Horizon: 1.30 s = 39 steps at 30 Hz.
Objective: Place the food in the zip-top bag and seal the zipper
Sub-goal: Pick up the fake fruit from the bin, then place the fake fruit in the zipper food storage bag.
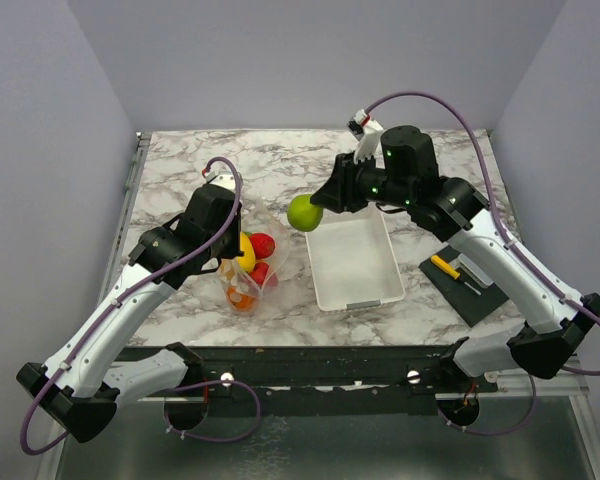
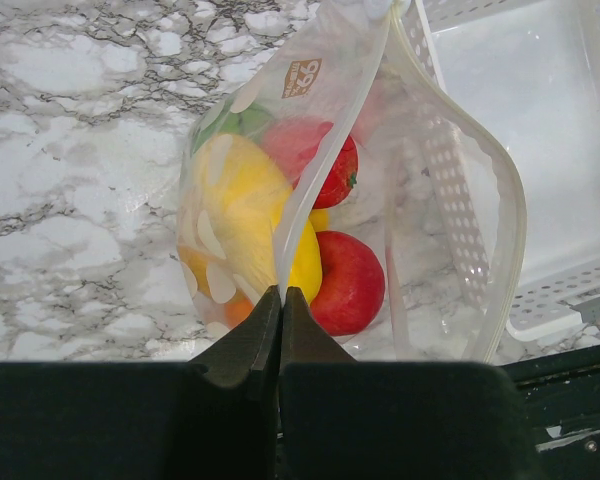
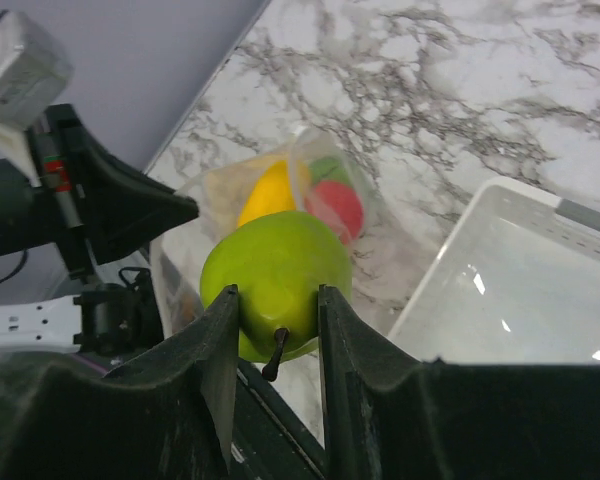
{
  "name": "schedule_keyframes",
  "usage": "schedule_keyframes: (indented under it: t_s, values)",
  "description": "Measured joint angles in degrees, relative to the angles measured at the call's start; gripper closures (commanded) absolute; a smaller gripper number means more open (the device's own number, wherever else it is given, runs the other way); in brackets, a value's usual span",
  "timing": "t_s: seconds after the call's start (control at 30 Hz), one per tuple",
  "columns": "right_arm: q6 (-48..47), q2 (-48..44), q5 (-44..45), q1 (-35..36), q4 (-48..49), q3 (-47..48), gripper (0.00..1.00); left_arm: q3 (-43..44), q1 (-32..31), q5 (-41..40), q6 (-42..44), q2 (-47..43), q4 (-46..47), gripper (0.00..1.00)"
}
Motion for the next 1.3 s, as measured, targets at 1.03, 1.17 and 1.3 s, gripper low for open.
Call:
schedule_keyframes:
  t_s: [1.03,1.17,1.3]
  values:
    - [-1.0,19.9,25.4,19.9,-1.1,10.8,0.81,0.0,0.0,0.1,0.0,-0.3,0.0,1.00]
    - [-0.6,20.4,26.7,20.1,-1.1,10.8,0.67,0.0,0.0,0.1,0.0,-0.3,0.0,1.00]
    - [0.0,20.5,26.7,20.4,-1.1,10.8,0.49,-0.2,0.0,0.1,0.0,-0.3,0.0,1.00]
